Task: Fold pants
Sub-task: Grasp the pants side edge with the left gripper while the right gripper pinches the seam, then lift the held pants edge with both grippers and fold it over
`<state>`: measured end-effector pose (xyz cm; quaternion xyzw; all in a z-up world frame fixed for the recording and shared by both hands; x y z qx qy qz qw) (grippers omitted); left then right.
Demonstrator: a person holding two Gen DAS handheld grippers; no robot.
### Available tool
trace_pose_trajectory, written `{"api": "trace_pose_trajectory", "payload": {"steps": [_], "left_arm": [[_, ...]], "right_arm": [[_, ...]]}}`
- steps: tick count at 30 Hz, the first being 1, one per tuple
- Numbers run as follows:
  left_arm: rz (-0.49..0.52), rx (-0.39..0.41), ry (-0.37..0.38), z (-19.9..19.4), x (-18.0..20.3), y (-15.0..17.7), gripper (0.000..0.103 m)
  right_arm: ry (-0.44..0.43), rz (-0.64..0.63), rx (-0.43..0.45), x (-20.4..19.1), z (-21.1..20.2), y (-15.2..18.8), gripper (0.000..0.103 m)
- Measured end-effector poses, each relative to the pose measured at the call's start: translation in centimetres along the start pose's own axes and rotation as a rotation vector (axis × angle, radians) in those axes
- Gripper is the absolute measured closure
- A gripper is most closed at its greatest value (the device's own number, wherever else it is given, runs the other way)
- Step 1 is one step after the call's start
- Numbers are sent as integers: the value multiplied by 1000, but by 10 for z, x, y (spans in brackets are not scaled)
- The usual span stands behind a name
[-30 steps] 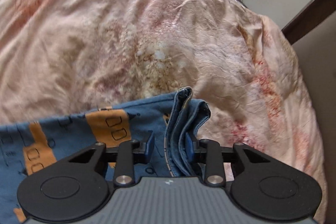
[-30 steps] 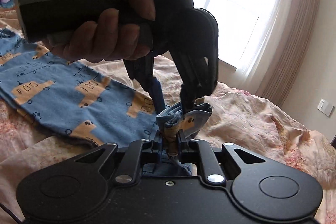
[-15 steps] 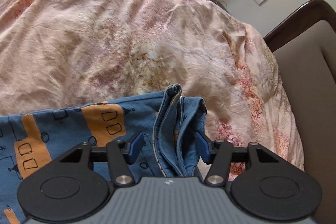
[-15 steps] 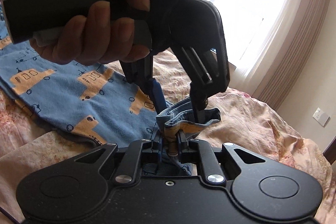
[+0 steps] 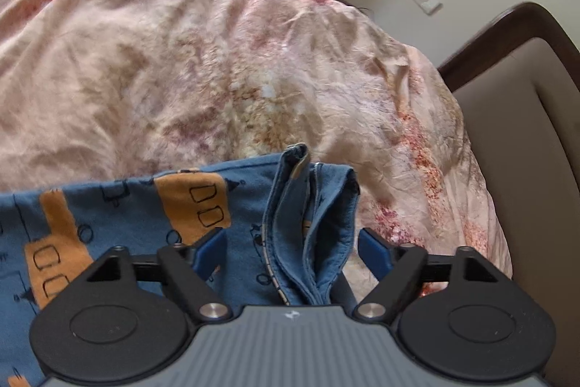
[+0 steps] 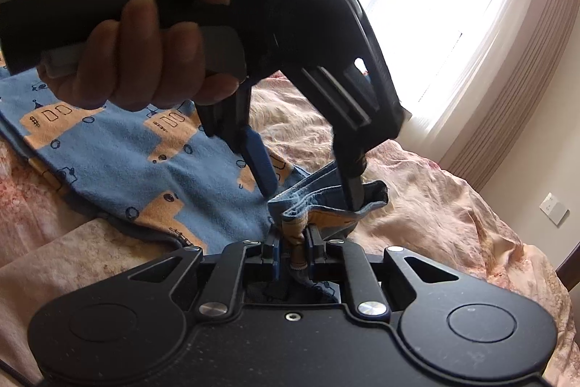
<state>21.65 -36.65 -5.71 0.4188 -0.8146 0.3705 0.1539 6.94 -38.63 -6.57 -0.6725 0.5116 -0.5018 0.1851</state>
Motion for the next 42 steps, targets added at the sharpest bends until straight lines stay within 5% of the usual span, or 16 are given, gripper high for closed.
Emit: {"api": "trace_pose_trajectory", "payload": {"steps": [5,8,10,13,23,32,38,42], "left_arm": [[2,3,43,5,-1,4,20],[-16,0,37,10,-2,4,43],[-57,-25,37,13,-4,4,70],[-121,-25,16,11,-11,4,88],[-199,63,19,-47,-16,10,92],[-233,197,-60,-118,-62,43,92],[-263,181,-168,-108,-99,64,91],[-306,187,-146,-103,-108,71,91]], "right_arm": [[-14,-6,2,0,3,4,86],[-16,-3,8,2,5,6,86],[-15,-8,10,3,6,7,86],[-3,-4,19,3,5,7,86],[26,45,106,-3,-23,-20,89],[-163,-2,157,-54,-49,-55,89],[-269,-41,120,-89,-39,-54,89],[-293,-54,89,-100,-29,-43,89]]}}
Point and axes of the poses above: each gripper's, at about its wrist camera, not at the fingertips, and z roughly the way its jaws point, x to its right, y to its underside, the point moved 5 cm from there along z, roughly the way its jaws point, and after that the axes turned 3 degrees about x, right-handed, at the moved point
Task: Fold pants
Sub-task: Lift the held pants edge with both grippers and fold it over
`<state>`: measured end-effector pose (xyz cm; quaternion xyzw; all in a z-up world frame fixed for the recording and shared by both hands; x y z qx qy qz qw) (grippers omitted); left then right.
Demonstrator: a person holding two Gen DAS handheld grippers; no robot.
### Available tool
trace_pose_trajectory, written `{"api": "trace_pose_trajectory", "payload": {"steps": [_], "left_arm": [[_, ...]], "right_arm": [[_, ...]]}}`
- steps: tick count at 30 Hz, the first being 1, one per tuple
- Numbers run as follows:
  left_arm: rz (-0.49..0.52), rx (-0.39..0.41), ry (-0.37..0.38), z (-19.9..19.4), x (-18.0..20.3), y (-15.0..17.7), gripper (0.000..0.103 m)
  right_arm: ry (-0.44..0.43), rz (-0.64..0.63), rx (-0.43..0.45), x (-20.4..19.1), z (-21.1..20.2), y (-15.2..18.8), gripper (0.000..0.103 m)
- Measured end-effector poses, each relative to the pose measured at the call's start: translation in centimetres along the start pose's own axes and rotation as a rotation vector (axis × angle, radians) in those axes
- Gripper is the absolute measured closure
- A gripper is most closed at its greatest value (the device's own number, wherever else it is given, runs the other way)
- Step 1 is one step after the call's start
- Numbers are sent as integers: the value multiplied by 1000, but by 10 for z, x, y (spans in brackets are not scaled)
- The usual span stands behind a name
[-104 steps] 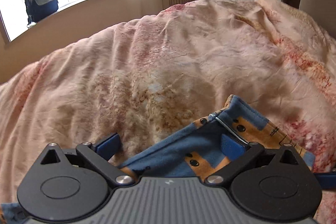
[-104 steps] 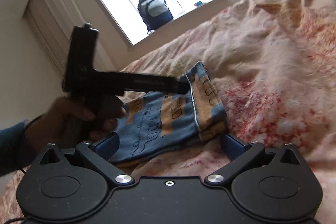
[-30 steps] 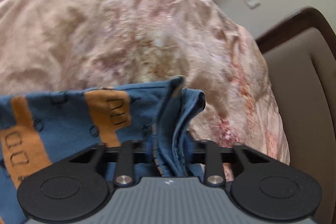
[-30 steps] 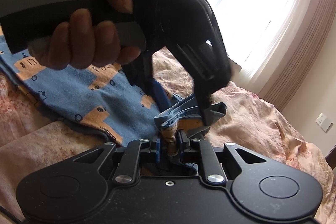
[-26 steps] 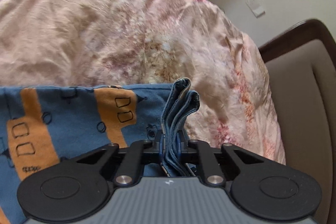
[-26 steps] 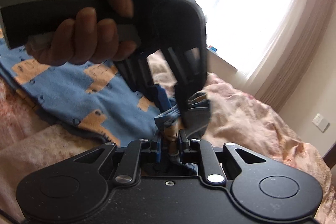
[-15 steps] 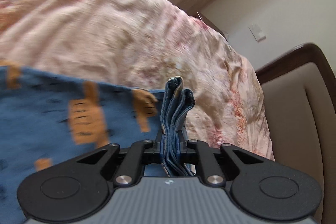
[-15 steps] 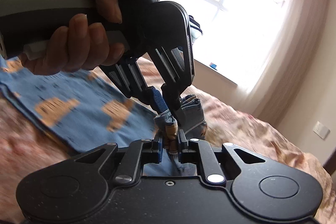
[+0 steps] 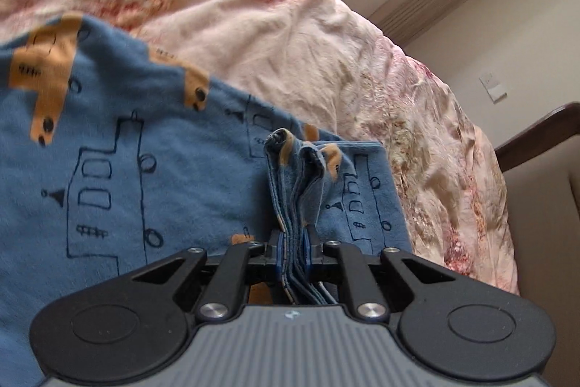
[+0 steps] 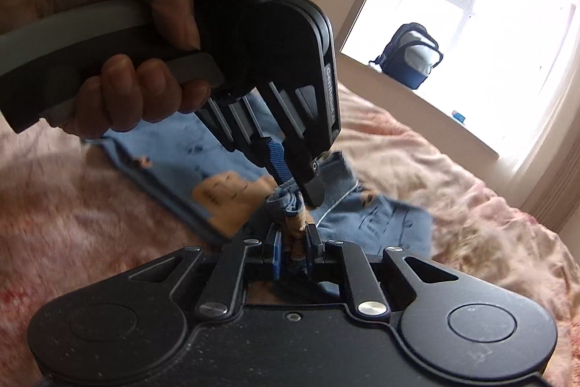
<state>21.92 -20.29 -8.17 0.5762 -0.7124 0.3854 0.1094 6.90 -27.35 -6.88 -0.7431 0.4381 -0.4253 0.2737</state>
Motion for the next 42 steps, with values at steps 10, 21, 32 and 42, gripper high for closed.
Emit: {"api": "trace_pose_trajectory", "payload": {"steps": [10,21,32,42], "left_arm": [[31,19,-26,-14,5,1,91],[46,88,-39,-67,-7,-10,92],[-26,100,-130,-121,-81,-22,92],[-49,109,-145,-118,-118,-6,71]], "right_arm": [[-5,5,11,-1,1,-1,89],[-45,-37,74,-21,-17,-36,90],[-208,-82,151,-86,-6,-87,94],[-230,-12,146,-71,-19,-73,54]]}}
Point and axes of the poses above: each gripper's, at about its wrist camera, not at the fingertips, and z roughly the way its jaws point, x to its right, y to its underside, the point moved 5 cm from there along z, roughly the way its jaws point, and after that the axes turned 3 degrees about x, right-handed, at the moved point
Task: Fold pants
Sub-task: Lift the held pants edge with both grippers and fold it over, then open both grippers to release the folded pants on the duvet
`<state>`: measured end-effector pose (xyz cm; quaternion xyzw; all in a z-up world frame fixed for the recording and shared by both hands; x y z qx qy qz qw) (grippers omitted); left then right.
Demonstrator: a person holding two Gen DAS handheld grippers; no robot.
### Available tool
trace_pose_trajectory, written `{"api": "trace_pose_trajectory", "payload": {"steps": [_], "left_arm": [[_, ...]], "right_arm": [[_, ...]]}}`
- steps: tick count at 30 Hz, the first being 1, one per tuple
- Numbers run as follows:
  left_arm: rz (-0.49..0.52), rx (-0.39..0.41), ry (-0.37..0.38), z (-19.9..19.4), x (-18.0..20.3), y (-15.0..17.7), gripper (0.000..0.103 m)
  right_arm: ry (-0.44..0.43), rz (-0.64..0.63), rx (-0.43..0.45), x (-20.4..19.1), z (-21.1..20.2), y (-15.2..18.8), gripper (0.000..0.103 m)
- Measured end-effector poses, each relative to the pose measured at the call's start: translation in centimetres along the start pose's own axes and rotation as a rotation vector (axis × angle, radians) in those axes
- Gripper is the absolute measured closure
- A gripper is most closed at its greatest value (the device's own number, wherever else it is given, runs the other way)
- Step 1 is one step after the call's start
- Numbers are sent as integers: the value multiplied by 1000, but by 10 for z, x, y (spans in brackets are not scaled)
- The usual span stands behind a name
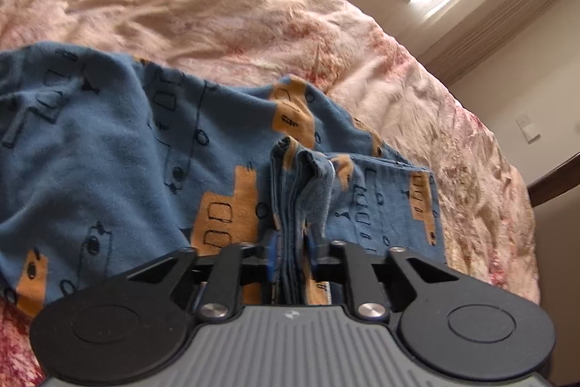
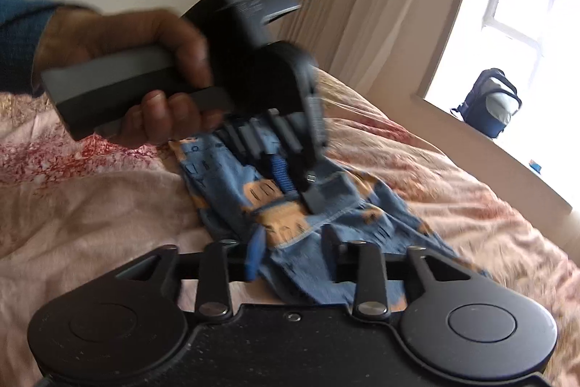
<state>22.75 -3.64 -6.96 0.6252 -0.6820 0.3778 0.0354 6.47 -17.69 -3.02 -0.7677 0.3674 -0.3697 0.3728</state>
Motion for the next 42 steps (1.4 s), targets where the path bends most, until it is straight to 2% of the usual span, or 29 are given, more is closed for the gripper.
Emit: {"api": "trace_pose_trajectory", "payload": {"steps": [1,2,3,4,6,8,12,14,17,20,22,24,25,27,28,30,31,32,35,38,40,42], "left_arm": [[14,18,-17,-3,1,1,57],[29,42,-27,-6,4,1,49],[41,73,-39,-8,6,1,36],[54,110,-63,-9,10,0,30],[82,169,-126,-6,18,-1,29],[100,204,-191,2,23,-4,29],[81,226,-315,19,21,-7,28],[121,232,-356,23,21,-7,28],[152,233,-371,24,20,-7,26],[141,241,-346,13,18,-6,23],[142,258,-349,2,19,-2,18],[136,271,-331,-12,22,7,12],[130,283,-308,-18,23,13,7],[136,290,-289,-25,24,30,3],[161,276,-308,-23,23,37,3],[260,247,-406,-13,20,50,4],[305,251,-437,-11,19,55,3],[327,269,-438,-12,19,58,3],[286,267,-417,-24,19,57,3],[224,257,-392,-47,15,54,2],[202,284,-382,-67,10,55,0],[173,328,-402,-85,-4,54,0]], "right_arm": [[44,5,4,8,-6,4,41],[94,8,8,18,-11,8,35],[141,11,4,30,-15,13,26],[187,8,-8,42,-16,18,21],[279,-15,-41,67,-12,27,13],[328,-31,-25,89,-1,31,11],[344,-36,-19,130,42,32,9],[348,0,-36,151,63,33,9],[418,-15,-138,184,87,54,9],[466,27,-152,209,77,72,9],[489,70,-122,208,57,69,11],[441,111,-84,192,31,62,10],[401,125,-65,179,17,59,6],[332,91,-43,142,-3,56,2],[325,58,-49,126,-10,58,1],[343,-15,-106,107,-12,71,1],[382,-43,-148,104,-12,81,1],[420,-49,-179,107,-14,92,1],[506,51,-247,132,-30,107,1],[519,89,-185,141,-45,94,1],[492,63,-138,137,-39,75,1],[417,31,-103,130,-13,55,1]]}}
Point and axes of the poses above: each gripper's, at about its wrist camera, not at the fingertips, and z roughly the way its jaws point, x to its right, y to its underside, the point moved 5 cm from there along z, roughly the way its jaws point, and after that the axes turned 3 degrees about x, right-handed, at the moved point
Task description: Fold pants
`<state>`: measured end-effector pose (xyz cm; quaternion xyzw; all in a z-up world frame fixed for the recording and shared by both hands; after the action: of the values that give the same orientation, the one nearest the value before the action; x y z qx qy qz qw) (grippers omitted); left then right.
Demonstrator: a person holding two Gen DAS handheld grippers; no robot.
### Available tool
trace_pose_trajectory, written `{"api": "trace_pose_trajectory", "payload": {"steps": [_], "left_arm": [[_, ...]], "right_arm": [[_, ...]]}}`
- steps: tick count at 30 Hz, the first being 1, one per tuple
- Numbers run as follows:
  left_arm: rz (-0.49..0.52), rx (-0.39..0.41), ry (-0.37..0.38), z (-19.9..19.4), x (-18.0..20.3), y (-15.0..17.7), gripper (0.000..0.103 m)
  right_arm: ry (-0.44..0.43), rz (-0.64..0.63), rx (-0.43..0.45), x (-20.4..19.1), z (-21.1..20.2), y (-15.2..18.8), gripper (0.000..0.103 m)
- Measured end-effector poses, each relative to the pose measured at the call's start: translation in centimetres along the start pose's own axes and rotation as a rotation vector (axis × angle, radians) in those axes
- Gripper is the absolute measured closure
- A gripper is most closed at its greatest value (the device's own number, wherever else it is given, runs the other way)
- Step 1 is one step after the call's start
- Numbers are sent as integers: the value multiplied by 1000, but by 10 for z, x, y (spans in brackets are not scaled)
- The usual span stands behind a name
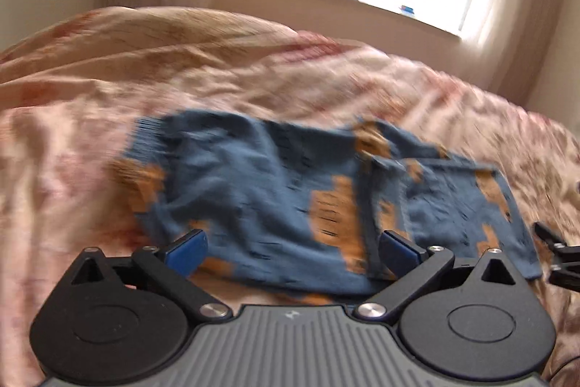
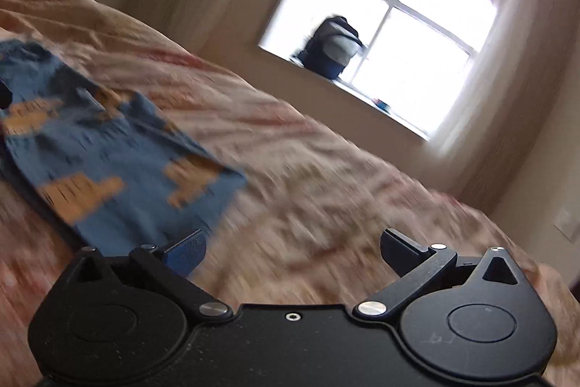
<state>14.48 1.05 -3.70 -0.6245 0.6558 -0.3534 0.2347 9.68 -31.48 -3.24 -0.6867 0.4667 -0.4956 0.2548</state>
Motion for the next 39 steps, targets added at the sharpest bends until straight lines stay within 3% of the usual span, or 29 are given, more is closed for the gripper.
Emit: {"api": "trace_pose_trajectory", "payload": {"steps": [5,9,12,16,19,22,25,29,35,39], "left_arm": [[-162,50,-120,-1,-54,-1,0],[-260,45,-130,9,-74,5,0],[-216,92,-112,11,-68,8,0],[-241,160,-17,11,-58,10,0],[-266,158,56,18,-36,5,0],[-166,190,98,26,-2,-10,0],[-67,213,61,49,33,-27,0],[63,35,-116,107,52,-31,0],[30,34,-121,107,34,-30,3],[-65,41,-20,72,20,-25,0]], "right_arm": [[-216,-20,51,-60,49,-50,1],[-274,-160,28,-108,94,-69,1],[-233,-185,31,-115,109,-72,1],[-187,-139,100,-89,85,-79,1],[-101,-162,106,-66,71,-70,1],[-29,-172,76,-44,74,-53,1],[-27,-160,41,-34,88,-40,1],[-1,-176,24,-33,103,-28,1],[139,-150,-28,5,107,-11,1],[46,-110,20,-3,68,-14,1]]}}
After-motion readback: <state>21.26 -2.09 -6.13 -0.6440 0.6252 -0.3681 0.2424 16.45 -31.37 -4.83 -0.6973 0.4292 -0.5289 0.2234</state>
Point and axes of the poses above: each gripper's, at about its wrist camera, not at the fingertips, and z roughly the way its jaws point, x to its right, y to its underside, the point moved 5 cm from there along z, roughly the way its jaws point, and after that the axes turned 3 degrees about x, right-handed, at the moved point
